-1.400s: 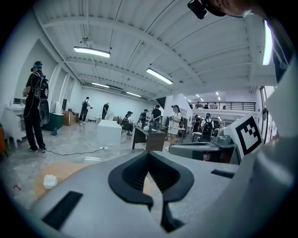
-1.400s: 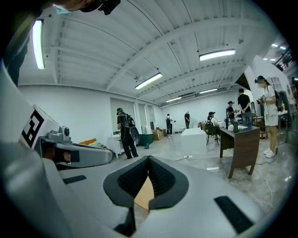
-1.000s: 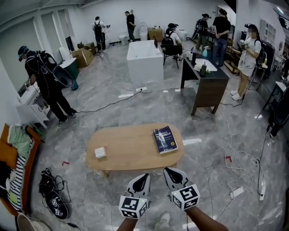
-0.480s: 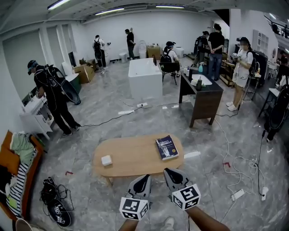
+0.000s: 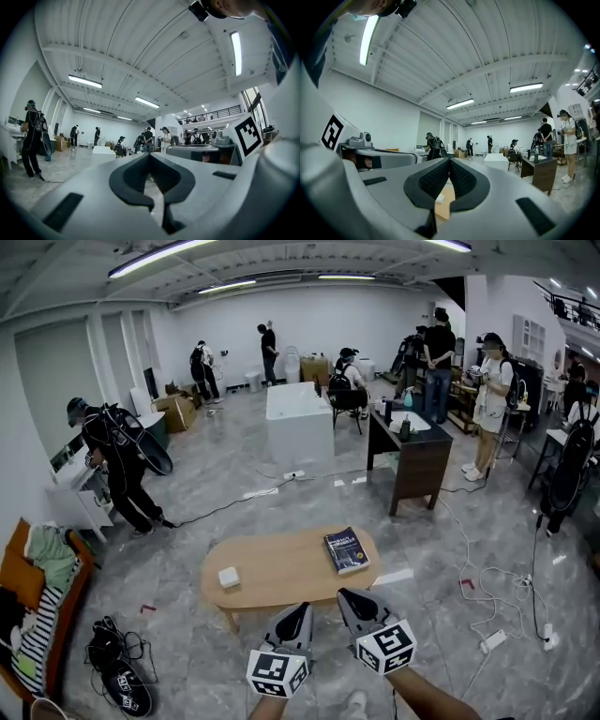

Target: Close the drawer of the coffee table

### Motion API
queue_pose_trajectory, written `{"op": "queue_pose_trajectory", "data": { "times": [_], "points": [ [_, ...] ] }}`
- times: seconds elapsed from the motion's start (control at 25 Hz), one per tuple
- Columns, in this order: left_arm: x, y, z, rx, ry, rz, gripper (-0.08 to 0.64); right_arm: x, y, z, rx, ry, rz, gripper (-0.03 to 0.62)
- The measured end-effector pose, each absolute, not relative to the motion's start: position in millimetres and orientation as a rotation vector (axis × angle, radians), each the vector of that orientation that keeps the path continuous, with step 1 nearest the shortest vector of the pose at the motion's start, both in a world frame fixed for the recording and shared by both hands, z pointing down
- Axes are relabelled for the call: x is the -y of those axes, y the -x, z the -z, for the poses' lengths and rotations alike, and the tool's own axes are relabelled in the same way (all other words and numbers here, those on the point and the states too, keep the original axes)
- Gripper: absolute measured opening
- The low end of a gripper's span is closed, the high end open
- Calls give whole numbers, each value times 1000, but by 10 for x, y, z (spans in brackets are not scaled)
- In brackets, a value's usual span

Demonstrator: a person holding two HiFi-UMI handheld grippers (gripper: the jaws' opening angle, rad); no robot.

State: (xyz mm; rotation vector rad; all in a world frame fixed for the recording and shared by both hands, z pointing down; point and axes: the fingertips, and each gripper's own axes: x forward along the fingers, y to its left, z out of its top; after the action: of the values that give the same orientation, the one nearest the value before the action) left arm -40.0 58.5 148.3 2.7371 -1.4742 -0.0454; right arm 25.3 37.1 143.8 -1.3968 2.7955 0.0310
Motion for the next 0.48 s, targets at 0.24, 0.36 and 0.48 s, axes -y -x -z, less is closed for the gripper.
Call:
{"op": "queue_pose_trajectory", "data": {
  "times": [0.24, 0.36, 0.48],
  "points": [
    [-1040, 578, -1340, 1485, -2763, 101, 3, -803, -108, -1286, -2780, 1402, -72, 12],
    [-1217, 677, -1281, 1501, -2768, 135, 3, -982, -72, -1231, -2767, 1404, -80, 12],
    [-1342, 721, -1216, 1495, -2781, 150, 3, -1125, -65, -1153, -2749, 1413, -97, 12]
  ]
}}
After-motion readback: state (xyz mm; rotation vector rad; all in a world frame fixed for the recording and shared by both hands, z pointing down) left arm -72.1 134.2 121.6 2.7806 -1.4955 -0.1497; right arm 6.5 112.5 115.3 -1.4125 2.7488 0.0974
